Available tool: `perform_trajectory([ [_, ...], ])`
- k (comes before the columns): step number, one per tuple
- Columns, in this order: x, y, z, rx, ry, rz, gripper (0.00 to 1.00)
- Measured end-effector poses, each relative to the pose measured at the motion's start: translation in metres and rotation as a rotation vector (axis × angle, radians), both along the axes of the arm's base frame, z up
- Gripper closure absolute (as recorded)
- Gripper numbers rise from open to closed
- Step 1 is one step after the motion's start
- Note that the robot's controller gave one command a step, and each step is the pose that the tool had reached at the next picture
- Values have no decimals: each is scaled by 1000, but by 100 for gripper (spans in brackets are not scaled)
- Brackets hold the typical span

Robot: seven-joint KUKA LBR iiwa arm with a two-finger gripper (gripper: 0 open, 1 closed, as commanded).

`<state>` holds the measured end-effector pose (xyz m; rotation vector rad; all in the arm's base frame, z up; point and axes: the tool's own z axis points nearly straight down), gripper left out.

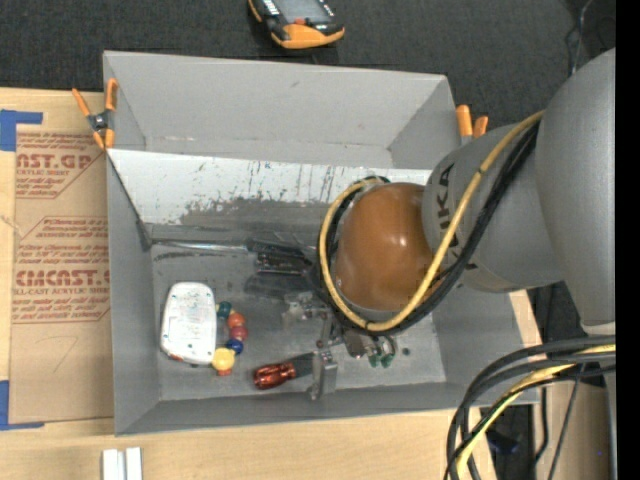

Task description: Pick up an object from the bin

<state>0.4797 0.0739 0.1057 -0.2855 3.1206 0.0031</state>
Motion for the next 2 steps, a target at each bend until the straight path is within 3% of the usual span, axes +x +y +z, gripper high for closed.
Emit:
perform_trajectory([
  [1, 13, -1, -6, -2, 2, 87, 0],
  [2, 8, 13, -34, 1, -14, 104, 0],
])
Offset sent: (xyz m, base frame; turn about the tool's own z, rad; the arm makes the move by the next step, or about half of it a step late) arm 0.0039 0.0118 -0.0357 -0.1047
